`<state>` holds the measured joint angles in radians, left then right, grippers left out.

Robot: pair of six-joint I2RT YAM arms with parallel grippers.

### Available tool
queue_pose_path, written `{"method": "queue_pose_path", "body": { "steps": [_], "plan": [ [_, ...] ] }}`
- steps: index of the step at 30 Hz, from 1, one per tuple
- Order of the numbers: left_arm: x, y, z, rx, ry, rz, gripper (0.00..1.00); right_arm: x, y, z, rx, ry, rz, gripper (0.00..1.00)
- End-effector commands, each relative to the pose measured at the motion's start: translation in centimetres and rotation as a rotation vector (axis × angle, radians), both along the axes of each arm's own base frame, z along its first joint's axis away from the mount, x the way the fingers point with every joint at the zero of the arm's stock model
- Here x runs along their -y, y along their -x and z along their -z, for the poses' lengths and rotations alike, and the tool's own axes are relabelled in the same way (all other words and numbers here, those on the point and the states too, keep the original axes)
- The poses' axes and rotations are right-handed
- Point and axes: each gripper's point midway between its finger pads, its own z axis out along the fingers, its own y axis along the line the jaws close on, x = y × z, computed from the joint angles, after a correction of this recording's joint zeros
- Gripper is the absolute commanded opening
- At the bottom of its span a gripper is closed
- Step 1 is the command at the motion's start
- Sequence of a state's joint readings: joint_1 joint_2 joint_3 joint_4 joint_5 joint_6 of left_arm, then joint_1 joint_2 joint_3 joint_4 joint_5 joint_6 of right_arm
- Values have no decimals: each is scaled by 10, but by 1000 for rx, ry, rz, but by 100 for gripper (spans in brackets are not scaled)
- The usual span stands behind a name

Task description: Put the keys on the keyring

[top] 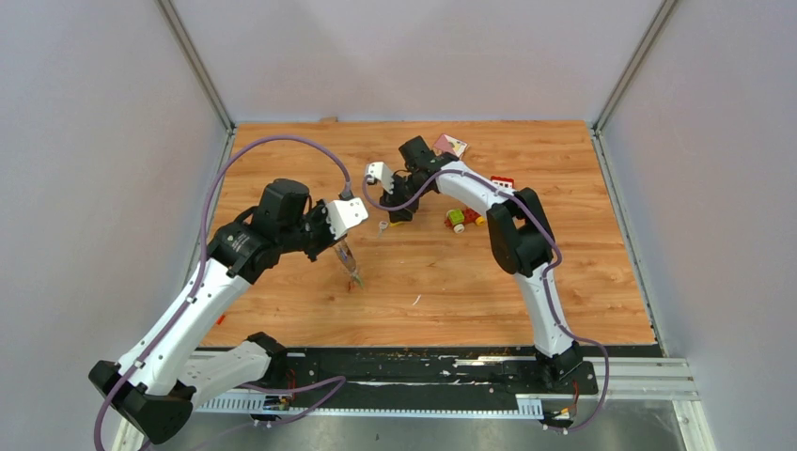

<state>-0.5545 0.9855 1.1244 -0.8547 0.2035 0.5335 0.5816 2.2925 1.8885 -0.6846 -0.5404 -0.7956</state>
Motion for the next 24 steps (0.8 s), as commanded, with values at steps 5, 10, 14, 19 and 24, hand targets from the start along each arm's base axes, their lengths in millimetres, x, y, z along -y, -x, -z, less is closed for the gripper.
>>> {"method": "queue_pose_path", "body": {
  "steps": [5, 10, 14, 19, 24],
  "plan": [
    [1, -1, -18, 59, 32, 16, 0, -23, 7, -4, 4, -28, -86, 46],
    [2, 0, -19, 58, 36, 21, 0, -27, 8, 3, 1, -13, -89, 43],
    [2, 1, -19, 57, 38, 24, 0, -28, 7, 6, -1, -7, -89, 40],
    [2, 1, -19, 57, 36, 27, 0, -28, 7, 7, 1, -3, -91, 33],
    [2, 1, -18, 57, 36, 28, 0, -27, 5, 8, 7, 2, -89, 24]
  ]
}}
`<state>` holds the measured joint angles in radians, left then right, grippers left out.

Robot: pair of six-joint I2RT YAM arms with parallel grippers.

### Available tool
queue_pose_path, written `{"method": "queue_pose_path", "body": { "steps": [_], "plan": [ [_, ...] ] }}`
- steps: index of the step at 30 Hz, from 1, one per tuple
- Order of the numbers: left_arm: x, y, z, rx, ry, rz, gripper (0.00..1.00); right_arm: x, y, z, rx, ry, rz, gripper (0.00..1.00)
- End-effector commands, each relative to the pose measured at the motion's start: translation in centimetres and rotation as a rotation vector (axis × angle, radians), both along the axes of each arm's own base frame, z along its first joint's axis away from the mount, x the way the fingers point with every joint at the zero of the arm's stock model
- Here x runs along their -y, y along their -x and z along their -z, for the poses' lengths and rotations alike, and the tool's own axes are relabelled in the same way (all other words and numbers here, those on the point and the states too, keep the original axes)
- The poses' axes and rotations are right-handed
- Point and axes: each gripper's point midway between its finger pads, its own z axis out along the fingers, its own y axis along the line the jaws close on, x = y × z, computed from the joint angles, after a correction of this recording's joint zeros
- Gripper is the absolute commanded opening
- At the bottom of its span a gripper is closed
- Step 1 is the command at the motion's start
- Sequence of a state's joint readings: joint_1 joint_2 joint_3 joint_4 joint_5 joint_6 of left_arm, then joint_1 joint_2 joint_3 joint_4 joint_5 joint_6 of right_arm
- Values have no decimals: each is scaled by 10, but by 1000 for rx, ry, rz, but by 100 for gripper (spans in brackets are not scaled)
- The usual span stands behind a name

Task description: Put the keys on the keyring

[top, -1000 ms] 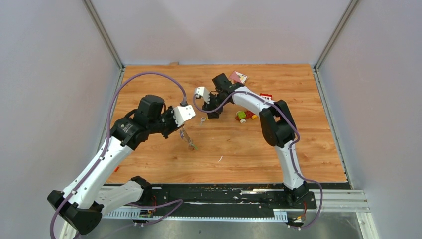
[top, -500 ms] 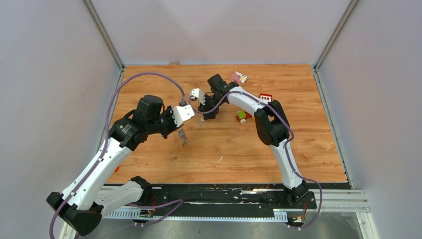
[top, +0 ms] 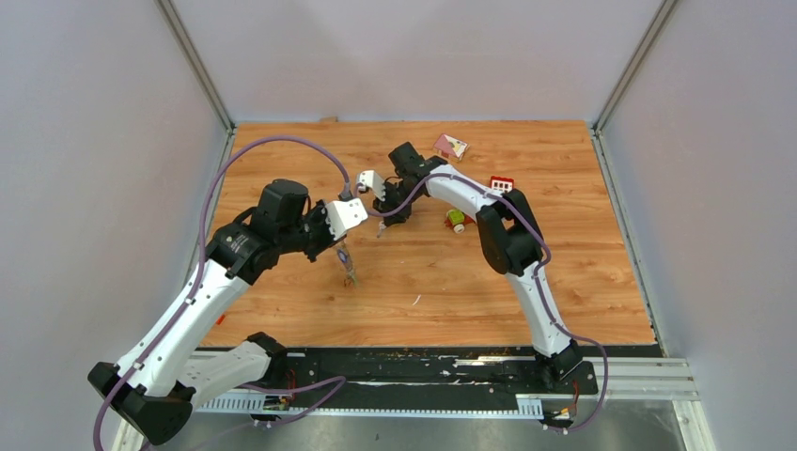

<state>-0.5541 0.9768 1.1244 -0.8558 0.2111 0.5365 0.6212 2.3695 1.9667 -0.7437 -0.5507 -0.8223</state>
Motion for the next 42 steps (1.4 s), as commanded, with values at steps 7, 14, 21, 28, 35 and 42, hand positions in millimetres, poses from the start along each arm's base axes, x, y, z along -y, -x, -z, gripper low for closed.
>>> {"method": "queue_pose_path", "body": {
  "steps": [7, 14, 21, 28, 35, 42],
  "plan": [
    [1, 0, -17, 52, 29, 19, 0, -9, -10, -7, 44, -21, -21, 16],
    [1, 0, -17, 53, 28, 22, 0, -8, -9, -7, 47, -15, -21, 14],
    [1, 0, -17, 54, 27, 22, 0, -8, -9, -5, 48, -11, -21, 14],
    [0, 0, -16, 53, 23, 21, 0, -7, -3, -4, 31, -14, -39, 14],
    [1, 0, -17, 52, 25, 23, 0, -7, -2, -3, 31, -11, -43, 14],
    [1, 0, -17, 51, 26, 25, 0, -6, 1, 1, 29, -3, -45, 16]
  ]
}}
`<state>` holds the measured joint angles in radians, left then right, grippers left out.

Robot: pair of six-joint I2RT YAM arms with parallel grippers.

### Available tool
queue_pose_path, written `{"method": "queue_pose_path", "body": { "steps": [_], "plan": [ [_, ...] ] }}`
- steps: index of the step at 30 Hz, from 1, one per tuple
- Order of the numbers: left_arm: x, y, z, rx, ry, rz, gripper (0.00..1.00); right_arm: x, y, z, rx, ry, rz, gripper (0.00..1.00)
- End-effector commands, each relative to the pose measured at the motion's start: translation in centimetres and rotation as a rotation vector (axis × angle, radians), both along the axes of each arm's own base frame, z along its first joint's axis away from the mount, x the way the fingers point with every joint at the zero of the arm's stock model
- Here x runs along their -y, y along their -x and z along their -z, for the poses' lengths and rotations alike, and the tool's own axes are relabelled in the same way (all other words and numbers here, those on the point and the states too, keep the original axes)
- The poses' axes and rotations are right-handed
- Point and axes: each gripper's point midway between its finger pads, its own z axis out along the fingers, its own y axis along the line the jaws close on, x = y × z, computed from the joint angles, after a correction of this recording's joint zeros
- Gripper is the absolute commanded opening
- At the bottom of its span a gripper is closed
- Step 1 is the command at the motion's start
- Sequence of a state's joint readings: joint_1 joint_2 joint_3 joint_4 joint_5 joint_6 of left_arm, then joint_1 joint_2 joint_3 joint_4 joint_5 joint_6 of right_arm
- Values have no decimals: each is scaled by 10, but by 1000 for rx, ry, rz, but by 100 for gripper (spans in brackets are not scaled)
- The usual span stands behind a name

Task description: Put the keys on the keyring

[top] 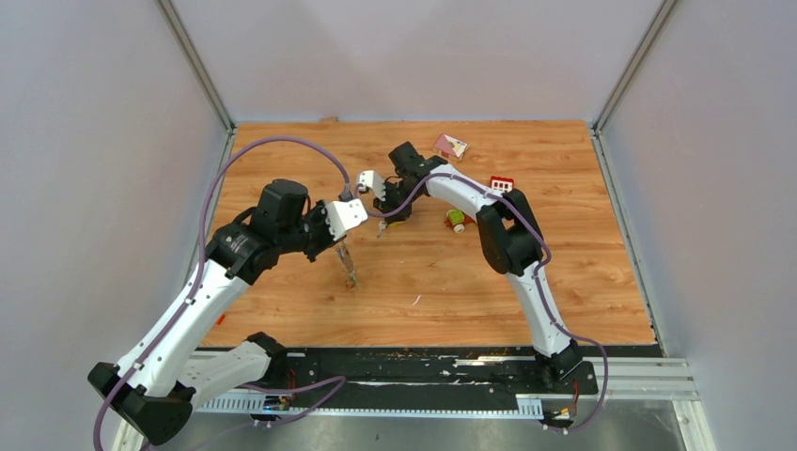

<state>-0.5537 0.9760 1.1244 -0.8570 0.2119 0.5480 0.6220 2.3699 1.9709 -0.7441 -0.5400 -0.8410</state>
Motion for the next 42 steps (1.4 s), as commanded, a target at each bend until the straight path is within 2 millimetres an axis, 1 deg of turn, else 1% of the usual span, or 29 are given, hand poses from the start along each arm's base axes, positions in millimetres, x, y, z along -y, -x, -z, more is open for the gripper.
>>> {"method": "queue_pose_path", "body": {
  "steps": [1, 6, 12, 15, 22, 30, 33, 37, 40, 42],
  "plan": [
    [2, 1, -17, 44, 32, 18, 0, -7, 3, 2, 9, -8, -35, 16],
    [2, 1, -16, 42, 31, 19, 0, -6, 5, 7, 5, 2, -35, 16],
    [1, 1, -16, 43, 29, 20, 0, -5, 4, 6, 12, 7, -34, 12],
    [1, 2, -15, 42, 26, 20, 0, -4, 3, 5, 22, 14, -34, 12],
    [1, 2, -16, 41, 27, 24, 0, 0, 2, 9, 33, 33, -38, 12],
    [1, 2, -15, 39, 24, 23, 0, 0, 5, 8, 23, 26, -45, 9],
    [1, 2, -15, 40, 23, 22, 0, -1, 6, 4, 30, 21, -51, 6],
    [1, 1, -15, 40, 20, 22, 0, 0, 6, -9, 43, 4, -50, 1],
    [1, -1, -13, 41, 14, 21, 0, 0, 7, -23, 53, -18, -52, 0],
    [1, -2, -14, 44, 12, 23, 0, 0, 8, -36, 60, -37, -51, 0]
  ]
}}
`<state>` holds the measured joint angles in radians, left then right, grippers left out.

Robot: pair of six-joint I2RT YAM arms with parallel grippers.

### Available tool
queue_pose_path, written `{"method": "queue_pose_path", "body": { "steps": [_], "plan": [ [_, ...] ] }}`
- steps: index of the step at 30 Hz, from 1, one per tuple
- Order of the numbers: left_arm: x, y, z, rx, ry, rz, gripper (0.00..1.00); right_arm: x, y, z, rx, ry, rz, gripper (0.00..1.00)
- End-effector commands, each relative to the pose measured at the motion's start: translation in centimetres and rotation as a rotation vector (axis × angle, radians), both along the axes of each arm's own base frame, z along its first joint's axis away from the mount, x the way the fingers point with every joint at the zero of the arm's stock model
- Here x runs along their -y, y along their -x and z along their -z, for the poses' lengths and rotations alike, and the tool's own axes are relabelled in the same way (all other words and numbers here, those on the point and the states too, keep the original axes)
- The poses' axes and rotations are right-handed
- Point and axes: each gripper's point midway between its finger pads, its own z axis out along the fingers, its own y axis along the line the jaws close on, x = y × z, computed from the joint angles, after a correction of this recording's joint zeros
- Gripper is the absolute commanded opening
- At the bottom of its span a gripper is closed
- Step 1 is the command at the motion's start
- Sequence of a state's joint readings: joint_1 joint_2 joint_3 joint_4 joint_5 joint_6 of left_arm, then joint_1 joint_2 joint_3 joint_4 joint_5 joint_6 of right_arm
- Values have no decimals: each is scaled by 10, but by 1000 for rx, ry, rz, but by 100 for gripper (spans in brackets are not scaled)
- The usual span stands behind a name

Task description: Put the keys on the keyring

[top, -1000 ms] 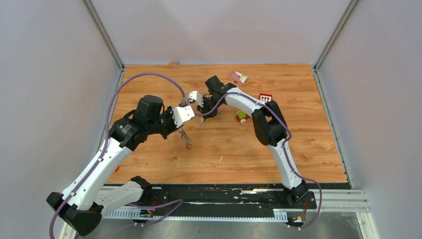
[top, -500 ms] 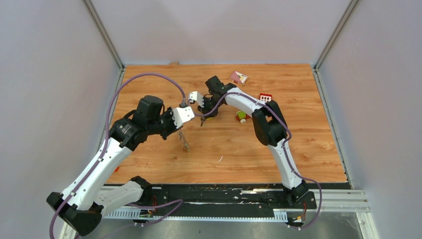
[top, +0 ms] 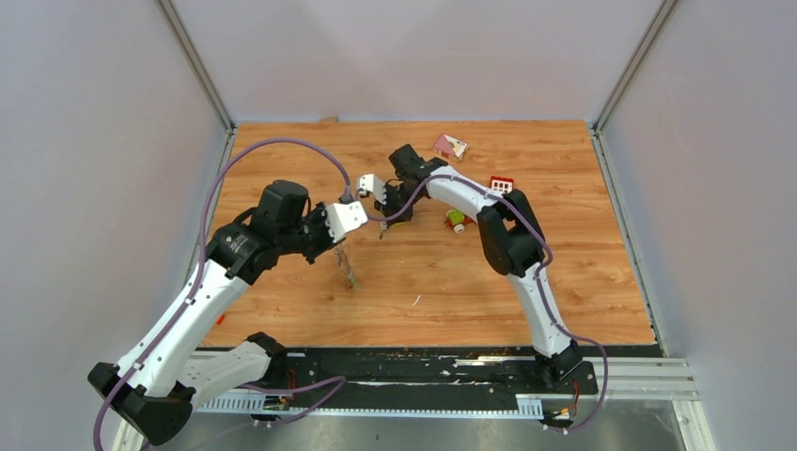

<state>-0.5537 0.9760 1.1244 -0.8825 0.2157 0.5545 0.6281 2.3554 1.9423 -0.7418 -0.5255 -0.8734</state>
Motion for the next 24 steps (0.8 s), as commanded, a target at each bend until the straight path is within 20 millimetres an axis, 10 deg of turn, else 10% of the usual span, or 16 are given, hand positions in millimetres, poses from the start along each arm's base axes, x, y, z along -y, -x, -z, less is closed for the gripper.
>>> {"method": "queue_pose_path", "body": {
  "steps": [1, 17, 24],
  "plan": [
    [4, -7, -18, 64, 27, 18, 0, -2, 5, -44, 41, -66, -27, 0],
    [30, -19, -35, 101, 120, 85, 0, 43, 52, -156, -10, -317, 11, 0],
    [67, -32, -40, 37, 241, 144, 0, 67, 116, -212, -18, -479, -81, 0]
  ]
}}
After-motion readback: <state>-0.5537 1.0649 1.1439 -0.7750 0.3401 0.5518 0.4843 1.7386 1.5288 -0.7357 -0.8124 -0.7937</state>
